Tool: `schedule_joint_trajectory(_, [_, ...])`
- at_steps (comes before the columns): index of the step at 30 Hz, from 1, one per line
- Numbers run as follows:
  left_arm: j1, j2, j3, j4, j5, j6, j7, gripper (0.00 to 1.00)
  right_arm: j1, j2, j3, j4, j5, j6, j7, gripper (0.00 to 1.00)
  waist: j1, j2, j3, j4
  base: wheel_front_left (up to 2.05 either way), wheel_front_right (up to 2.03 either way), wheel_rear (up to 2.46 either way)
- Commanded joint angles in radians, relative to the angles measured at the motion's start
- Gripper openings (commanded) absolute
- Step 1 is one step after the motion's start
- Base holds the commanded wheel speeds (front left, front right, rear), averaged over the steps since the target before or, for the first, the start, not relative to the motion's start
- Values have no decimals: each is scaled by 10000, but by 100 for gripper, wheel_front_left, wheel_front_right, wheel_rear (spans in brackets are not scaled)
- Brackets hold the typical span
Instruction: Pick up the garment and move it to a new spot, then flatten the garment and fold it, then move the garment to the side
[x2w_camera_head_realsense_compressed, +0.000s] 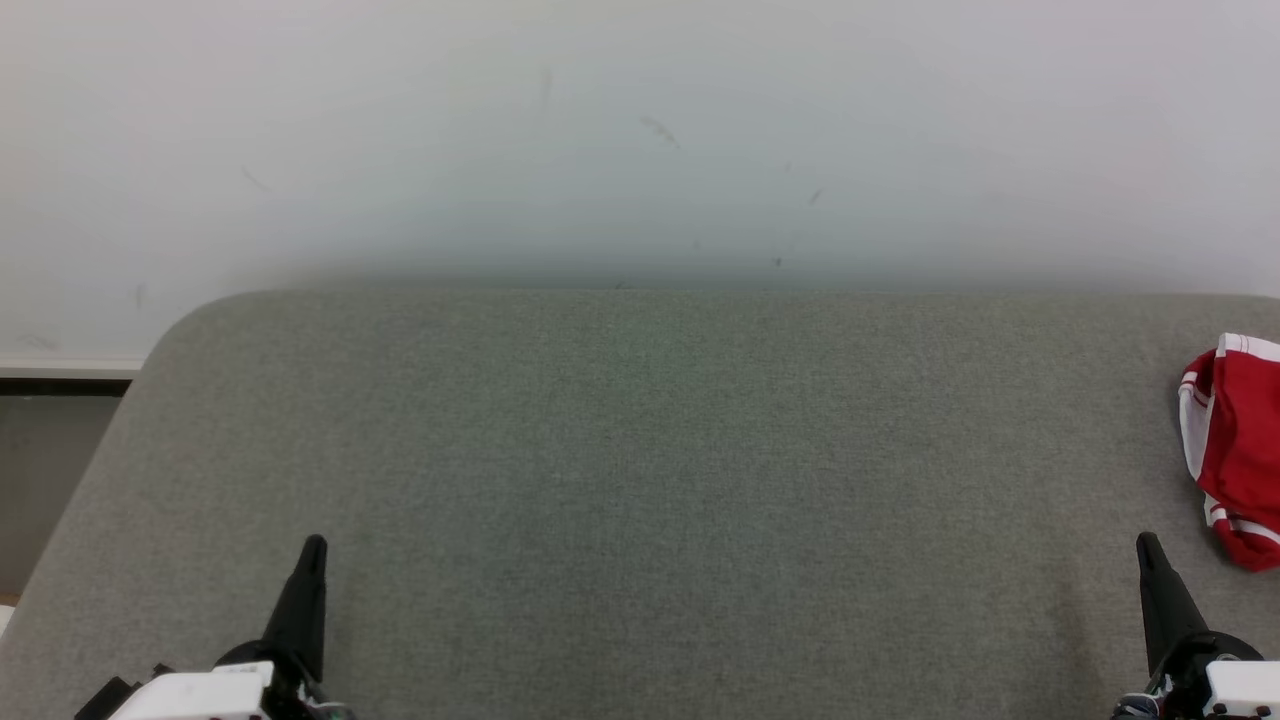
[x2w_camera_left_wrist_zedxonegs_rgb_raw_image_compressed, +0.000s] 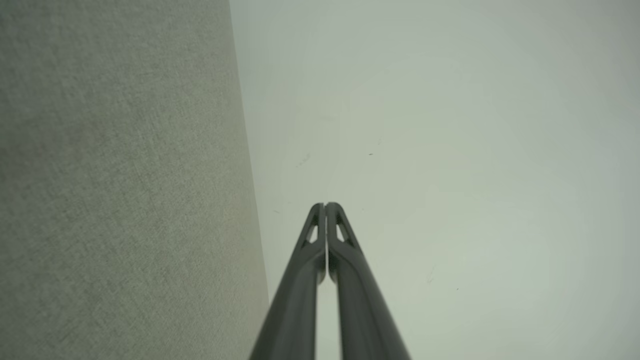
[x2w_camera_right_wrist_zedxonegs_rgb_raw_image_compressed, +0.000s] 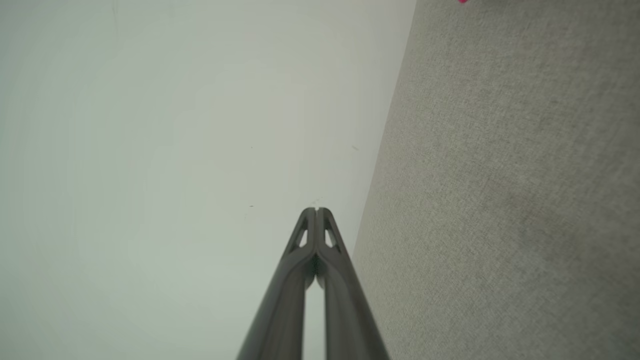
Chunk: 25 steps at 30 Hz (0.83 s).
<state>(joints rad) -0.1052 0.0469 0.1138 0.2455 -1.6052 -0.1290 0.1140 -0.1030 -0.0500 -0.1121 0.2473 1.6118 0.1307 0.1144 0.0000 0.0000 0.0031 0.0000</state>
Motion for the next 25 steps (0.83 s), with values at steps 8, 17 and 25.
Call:
schedule_joint_trajectory(8, [-96,62,21,0,-144,-46,33,0,-125,-4,-42,-45,23,0,31,0,0,0,0,0,0,0,0])
schedule_joint_trajectory(17, [-95,63,21,0,-144,-46,32,0,-125,-4,-41,-45,24,0,30,0,0,0,0,0,0,0,0])
schedule_joint_trajectory(25, [-95,63,21,-1,-144,-46,32,0,-125,-4,-41,-45,24,0,30,0,0,0,0,0,0,0,0])
